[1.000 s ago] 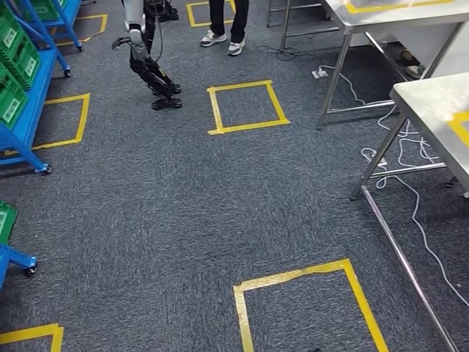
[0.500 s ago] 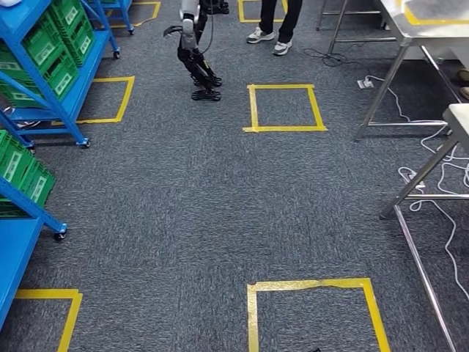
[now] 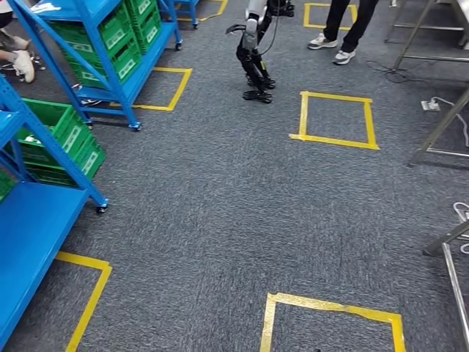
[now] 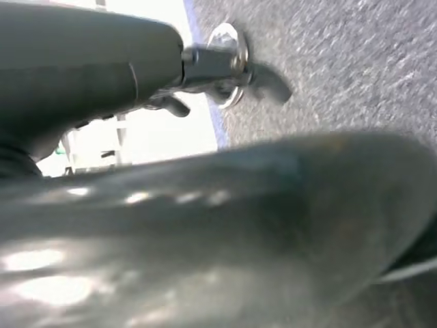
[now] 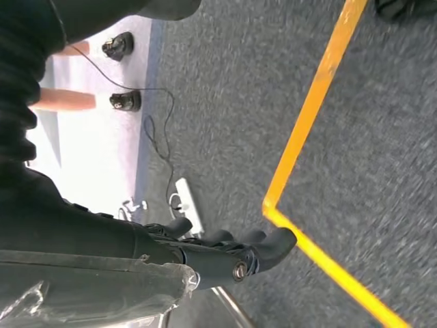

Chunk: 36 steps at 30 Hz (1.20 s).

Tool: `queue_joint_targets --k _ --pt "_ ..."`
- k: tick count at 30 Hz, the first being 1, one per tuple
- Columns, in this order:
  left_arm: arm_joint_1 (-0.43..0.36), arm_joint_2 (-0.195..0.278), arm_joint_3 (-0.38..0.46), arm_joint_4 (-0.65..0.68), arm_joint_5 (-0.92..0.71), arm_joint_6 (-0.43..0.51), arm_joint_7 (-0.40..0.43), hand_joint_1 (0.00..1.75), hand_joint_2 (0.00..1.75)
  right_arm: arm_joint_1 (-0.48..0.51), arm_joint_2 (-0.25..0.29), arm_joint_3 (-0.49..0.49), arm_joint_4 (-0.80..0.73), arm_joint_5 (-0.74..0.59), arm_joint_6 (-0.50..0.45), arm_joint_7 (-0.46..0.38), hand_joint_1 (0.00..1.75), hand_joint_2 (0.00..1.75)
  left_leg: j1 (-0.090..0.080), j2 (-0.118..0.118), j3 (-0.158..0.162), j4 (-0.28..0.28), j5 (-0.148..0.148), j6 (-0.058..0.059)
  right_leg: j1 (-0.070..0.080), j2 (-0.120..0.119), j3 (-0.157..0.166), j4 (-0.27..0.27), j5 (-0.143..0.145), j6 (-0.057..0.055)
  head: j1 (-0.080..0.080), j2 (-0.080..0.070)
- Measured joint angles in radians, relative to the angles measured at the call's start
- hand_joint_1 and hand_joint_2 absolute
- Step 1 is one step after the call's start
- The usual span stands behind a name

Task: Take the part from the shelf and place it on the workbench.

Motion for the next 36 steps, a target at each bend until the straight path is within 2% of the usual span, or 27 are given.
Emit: queue_joint_targets --k 1,2,5,6,9,10,11,12,13,15,16,17,18,19,21,23,24,25,26,27,28,29,30,32,34,36 --pt "0.001 0.001 0.0 0.0 0.0 0.0 0.0 0.0 0.0 0.0 0.0 0.0 0.0 0.0 0.0 0.0 0.0 1.75 0.002 -0.007 -0.003 -0.003 0.003 -0.005 0.001 -0.011 -0.002 0.001 0.002 -0.008 0.0 0.0" --pt "0.003 0.001 0.0 0.001 0.0 0.0 0.001 0.0 0.0 -0.001 -0.001 0.0 0.0 0.0 0.0 0.001 0.0 1.75 0.002 0.002 -0.006 0.0 0.0 -0.01 0.002 -0.022 -0.002 0.0 0.003 -0.015 -0.001 0.0" --pt "0.001 0.002 0.0 0.002 -0.003 -0.003 0.002 0.0 0.0 -0.003 -0.001 0.0 0.0 0.001 0.0 0.001 0.0 1.75 -0.003 0.076 -0.042 0.077 -0.055 -0.019 0.006 -0.053 -0.002 -0.003 0.005 -0.033 -0.012 0.0" --pt "0.0 0.002 0.0 0.002 -0.004 -0.004 0.002 0.0 0.0 -0.002 -0.001 0.0 0.0 0.001 0.0 0.001 0.0 1.75 -0.003 0.089 -0.054 0.103 -0.071 -0.02 0.007 -0.058 -0.002 -0.003 0.005 -0.036 -0.014 0.0" --pt "-0.001 0.002 0.0 0.002 -0.005 -0.004 0.002 0.0 0.0 -0.002 -0.001 0.0 0.0 0.001 0.0 0.001 0.0 1.75 -0.003 0.093 -0.065 0.124 -0.082 -0.021 0.008 -0.062 -0.002 -0.003 0.005 -0.036 -0.014 0.0" --pt "-0.001 0.002 0.0 0.002 -0.006 -0.005 0.003 0.0 0.0 -0.001 -0.001 0.0 0.0 0.001 0.0 0.001 0.0 1.75 -0.003 0.095 -0.077 0.15 -0.094 -0.021 0.009 -0.067 -0.002 -0.003 0.004 -0.037 -0.014 0.0" --pt "-0.001 0.002 0.0 0.002 -0.007 -0.006 0.003 0.0 0.0 0.001 -0.002 0.0 0.0 0.001 0.0 0.001 0.0 1.75 -0.003 0.098 -0.096 0.19 -0.11 -0.021 0.01 -0.076 -0.003 -0.003 0.004 -0.038 -0.014 0.0" --pt "-0.001 0.003 0.001 0.002 -0.006 -0.005 0.006 0.0 0.0 0.001 -0.002 0.0 0.0 0.002 0.002 0.001 0.0 1.75 -0.003 0.103 -0.102 0.207 -0.105 -0.019 0.013 -0.095 -0.002 -0.003 0.003 -0.04 -0.014 0.0" --pt "0.0 0.004 0.002 0.002 -0.006 -0.004 0.011 0.0 0.0 0.002 -0.002 0.0 0.0 0.004 0.006 0.001 0.0 1.75 -0.006 0.122 -0.085 0.185 -0.084 -0.013 0.016 -0.119 0.0 -0.003 0.001 -0.04 -0.014 0.0" --pt "-0.001 0.008 0.007 0.002 -0.013 -0.005 0.023 0.0 0.0 0.001 -0.001 0.001 0.0 0.012 0.018 0.002 0.0 1.75 -0.017 0.175 -0.018 0.064 -0.024 0.002 0.025 -0.161 0.004 -0.001 -0.004 -0.036 -0.015 0.0" --pt "-0.002 0.009 0.008 0.002 -0.023 -0.01 0.027 0.0 0.0 0.001 -0.001 0.002 0.0 0.016 0.023 0.002 0.0 1.75 -0.023 0.195 0.005 0.015 -0.012 0.007 0.027 -0.174 0.005 -0.001 -0.005 -0.032 -0.015 0.0" --pt "-0.001 0.011 0.008 0.002 -0.033 -0.017 0.031 0.0 0.0 0.0 0.001 0.002 0.0 0.019 0.027 0.002 0.0 1.75 -0.025 0.196 0.008 0.002 -0.014 0.01 0.03 -0.185 0.007 -0.003 -0.006 -0.028 -0.016 0.0" --pt "0.001 0.012 0.006 0.002 -0.041 -0.025 0.035 0.0 0.0 -0.001 0.003 0.003 0.0 0.02 0.031 0.002 0.0 1.75 -0.024 0.183 0.007 -0.002 -0.013 0.015 0.031 -0.197 0.01 -0.005 -0.007 -0.024 -0.016 0.0" --pt "0.003 0.013 0.005 0.002 -0.043 -0.031 0.039 0.0 0.0 -0.003 0.005 0.003 0.0 0.02 0.034 0.002 0.0 1.75 -0.022 0.172 0.008 -0.006 -0.01 0.019 0.03 -0.199 0.012 -0.006 -0.009 -0.018 -0.015 0.0" --pt "0.007 0.016 0.004 0.003 -0.039 -0.036 0.047 0.0 0.0 -0.006 0.009 0.004 0.0 0.02 0.036 0.002 0.0 1.75 -0.014 0.148 0.011 -0.013 -0.003 0.028 0.027 -0.153 0.0 0.034 -0.036 -0.006 -0.013 0.0" --pt "0.007 0.018 0.005 0.003 -0.033 -0.036 0.05 0.0 0.0 -0.004 0.012 0.004 0.0 0.02 0.037 0.002 0.0 1.75 -0.009 0.124 0.011 -0.014 -0.001 0.033 0.022 -0.094 -0.055 0.155 -0.096 0.002 -0.008 0.0" --pt "0.007 0.018 0.005 0.003 -0.03 -0.034 0.051 0.0 0.0 -0.002 0.013 0.004 0.0 0.02 0.038 0.002 0.0 1.75 -0.009 0.11 0.011 -0.014 0.0 0.034 0.022 -0.085 -0.087 0.221 -0.123 0.005 -0.006 0.0" --pt "0.008 0.019 0.006 0.003 -0.026 -0.03 0.053 0.0 0.0 0.0 0.014 0.004 0.0 0.019 0.038 0.002 0.0 1.75 -0.008 0.095 0.011 -0.014 0.0 0.034 0.021 -0.082 -0.111 0.265 -0.133 0.006 -0.005 0.0" --pt "0.01 0.019 0.008 0.003 -0.021 -0.024 0.054 0.0 0.0 0.001 0.015 0.004 0.001 0.019 0.038 0.002 0.0 1.75 -0.008 0.08 0.012 -0.013 0.0 0.033 0.02 -0.081 -0.117 0.271 -0.122 0.008 -0.004 0.0" --pt "0.011 0.019 0.011 0.003 -0.016 -0.015 0.054 0.0 0.0 0.002 0.015 0.004 0.001 0.019 0.038 0.001 0.0 1.75 -0.006 0.065 0.013 -0.013 0.0 0.032 0.019 -0.078 -0.105 0.239 -0.093 0.008 -0.004 0.0" --pt "0.012 0.019 0.014 0.003 -0.009 -0.005 0.054 0.0 0.0 0.002 0.016 0.004 0.001 0.019 0.037 0.0 0.0 1.75 -0.004 0.05 0.014 -0.012 0.0 0.029 0.016 -0.071 -0.081 0.182 -0.056 0.01 -0.004 0.0" --pt "0.012 0.019 0.018 0.003 0.0 0.007 0.051 0.0 0.0 0.001 0.016 0.004 0.001 0.019 0.035 -0.003 0.0 1.75 -0.004 0.037 0.014 -0.009 -0.001 0.024 0.012 -0.048 -0.051 0.114 -0.026 0.011 -0.003 0.0" --pt "0.012 0.02 0.023 0.003 0.009 0.017 0.047 0.0 0.0 0.001 0.017 0.004 0.001 0.018 0.032 -0.007 0.0 1.75 -0.003 0.024 0.011 -0.006 -0.002 0.017 0.008 -0.026 -0.023 0.057 -0.008 0.01 -0.003 0.0" --pt "0.012 0.021 0.036 0.003 0.022 0.032 0.039 0.0 0.0 -0.001 0.02 0.004 0.001 0.016 0.028 -0.018 0.0 1.75 -0.002 0.002 0.003 -0.002 0.0 0.003 0.004 0.002 0.003 0.002 -0.001 0.002 -0.003 0.0" --pt "0.016 0.023 0.046 0.003 0.029 0.037 0.034 0.0 0.0 -0.004 0.022 0.004 0.001 0.014 0.025 -0.024 0.0 1.75 0.002 -0.013 -0.005 -0.004 0.006 -0.007 0.006 -0.015 0.002 -0.002 0.001 -0.013 -0.003 0.0" --pt "0.019 0.025 0.058 0.004 0.043 0.046 0.024 0.0 0.0 -0.006 0.025 0.004 0.001 0.014 0.022 -0.026 0.0 1.75 0.0 0.027 -0.022 0.027 -0.017 -0.017 0.006 -0.038 0.003 -0.005 0.004 -0.027 -0.008 0.0"
